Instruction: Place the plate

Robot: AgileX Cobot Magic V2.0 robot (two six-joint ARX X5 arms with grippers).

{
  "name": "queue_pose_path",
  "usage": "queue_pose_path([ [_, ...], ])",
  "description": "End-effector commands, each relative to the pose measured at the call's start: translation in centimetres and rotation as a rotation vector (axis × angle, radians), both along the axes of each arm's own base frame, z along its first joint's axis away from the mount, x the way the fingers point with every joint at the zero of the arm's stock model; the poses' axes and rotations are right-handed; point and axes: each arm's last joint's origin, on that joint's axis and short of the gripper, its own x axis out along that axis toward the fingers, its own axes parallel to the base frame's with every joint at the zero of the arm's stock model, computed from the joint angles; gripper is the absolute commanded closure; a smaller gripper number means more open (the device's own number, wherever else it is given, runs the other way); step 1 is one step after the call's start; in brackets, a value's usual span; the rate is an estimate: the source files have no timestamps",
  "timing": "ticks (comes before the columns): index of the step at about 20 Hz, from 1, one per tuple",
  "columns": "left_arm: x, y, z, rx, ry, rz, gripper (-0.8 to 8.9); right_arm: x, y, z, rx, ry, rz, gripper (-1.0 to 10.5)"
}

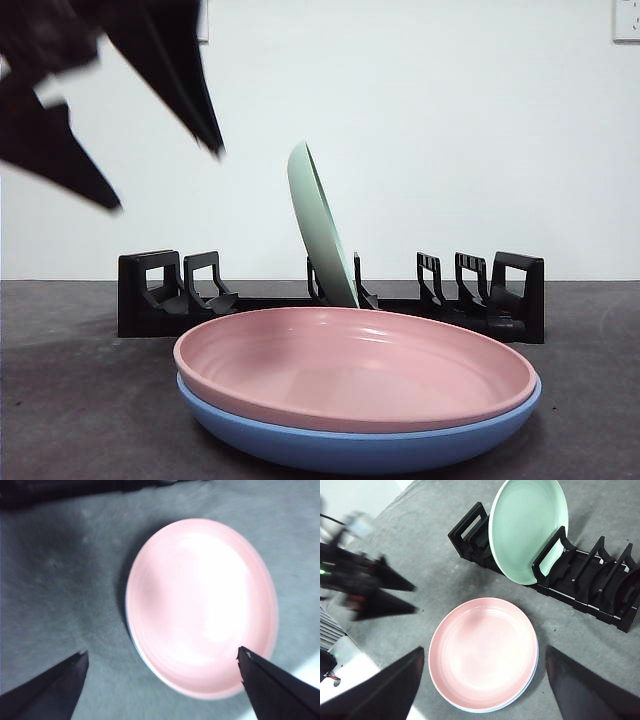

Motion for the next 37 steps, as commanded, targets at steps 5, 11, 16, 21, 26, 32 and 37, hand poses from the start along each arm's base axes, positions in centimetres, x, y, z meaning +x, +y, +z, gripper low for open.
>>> queue_pose_path([
  [5,-4.8,3.4,6.0,-0.01,-0.18,-0.066,2.74,0.0,0.0,0.4,0.006,-0.011,0.0,5.6],
  [11,-9.0,6.6,9.5,-0.005,-0.319,-0.119,2.84,0.0,0.0,0.4,0.016,0.0,-0.008,5.6],
  [16,-11.7,8.6,9.8,-0.028,-0.369,-0.121,2.84,0.2,0.1,0.6,0.054,0.003,0.0,5.6],
  [21,-12.9,9.4,9.8,-0.051,-0.382,-0.108,2.86,1.8,0.8,0.6,0.143,0.061,0.04,5.6],
  [26,-13.0,9.5,9.6,-0.035,-0.366,-0.114,2.86,5.2,3.4,0.7,0.244,0.066,0.121,5.6],
  [32,-13.0,9.5,9.7,-0.041,-0.374,-0.112,2.86,11.5,9.0,0.5,0.24,0.159,0.21,5.6],
  [37,-13.0,9.5,9.7,-0.044,-0.365,-0.106,2.86,18.2,12.8,-0.3,0.184,0.243,0.188,5.6],
])
